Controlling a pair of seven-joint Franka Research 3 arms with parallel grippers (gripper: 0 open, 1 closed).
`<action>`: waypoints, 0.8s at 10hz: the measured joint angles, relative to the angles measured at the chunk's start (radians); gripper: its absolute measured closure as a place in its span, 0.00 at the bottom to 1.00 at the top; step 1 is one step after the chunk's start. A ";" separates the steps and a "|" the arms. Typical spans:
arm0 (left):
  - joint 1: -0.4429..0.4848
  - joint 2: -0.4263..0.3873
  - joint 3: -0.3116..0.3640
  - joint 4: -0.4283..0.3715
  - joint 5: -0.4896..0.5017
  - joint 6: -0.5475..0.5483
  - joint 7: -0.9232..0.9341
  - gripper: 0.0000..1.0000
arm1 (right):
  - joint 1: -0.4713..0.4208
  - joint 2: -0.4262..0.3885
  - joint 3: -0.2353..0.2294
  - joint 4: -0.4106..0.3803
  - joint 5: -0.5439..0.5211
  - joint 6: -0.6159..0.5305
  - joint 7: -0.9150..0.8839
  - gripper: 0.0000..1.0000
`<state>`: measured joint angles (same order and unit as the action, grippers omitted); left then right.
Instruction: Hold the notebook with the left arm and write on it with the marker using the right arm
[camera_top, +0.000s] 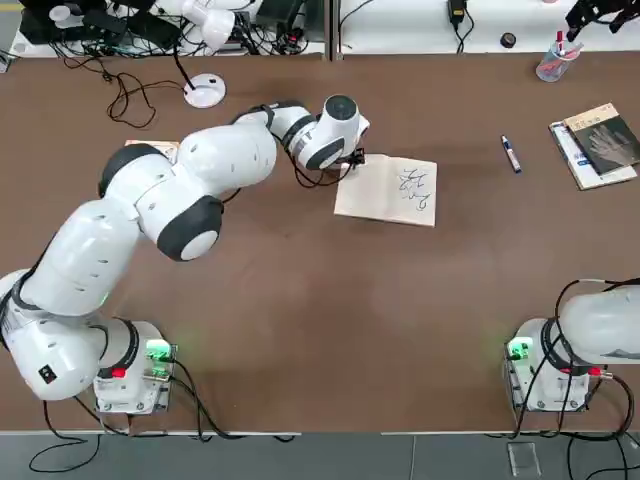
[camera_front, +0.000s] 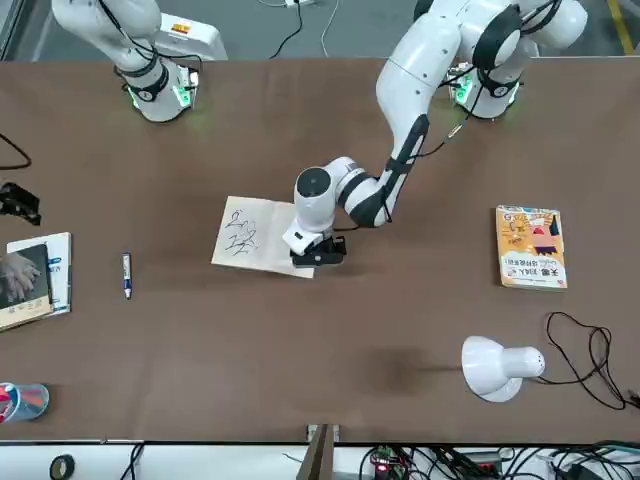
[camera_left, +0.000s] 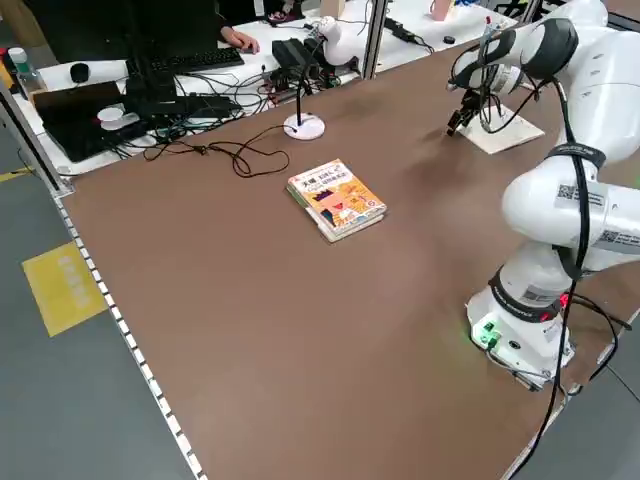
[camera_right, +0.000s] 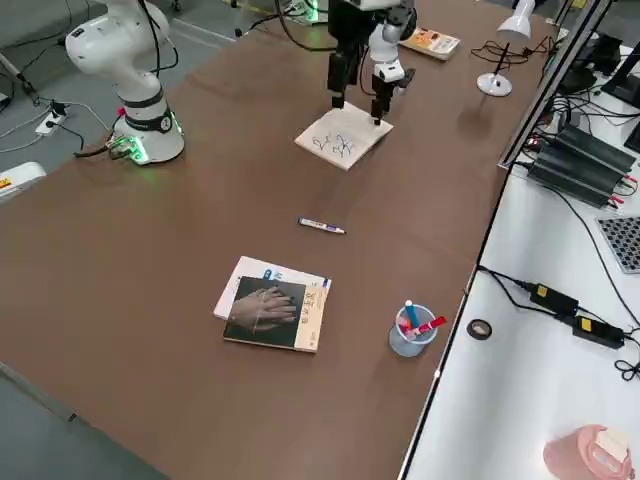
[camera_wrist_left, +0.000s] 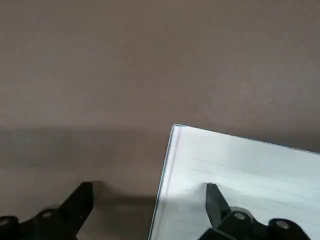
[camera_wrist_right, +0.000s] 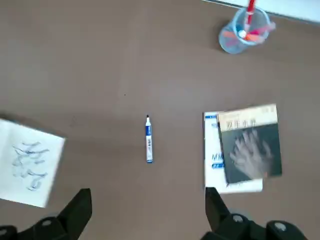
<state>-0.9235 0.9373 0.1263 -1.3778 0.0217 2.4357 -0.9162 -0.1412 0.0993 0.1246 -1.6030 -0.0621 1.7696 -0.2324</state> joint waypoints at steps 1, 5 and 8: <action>0.000 0.000 0.000 0.000 0.000 0.000 0.000 0.00 | -0.022 0.020 0.014 -0.008 0.000 0.030 -0.053 0.00; 0.000 0.000 0.000 0.001 0.000 0.000 0.000 0.00 | -0.050 0.077 0.038 -0.070 0.000 0.158 -0.163 0.00; 0.000 0.001 0.000 0.002 0.000 0.000 0.000 0.00 | -0.071 0.115 0.059 -0.186 0.000 0.357 -0.273 0.00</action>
<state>-0.9239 0.9378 0.1268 -1.3762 0.0217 2.4357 -0.9162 -0.2126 0.2142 0.1834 -1.7891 -0.0619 2.1270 -0.5051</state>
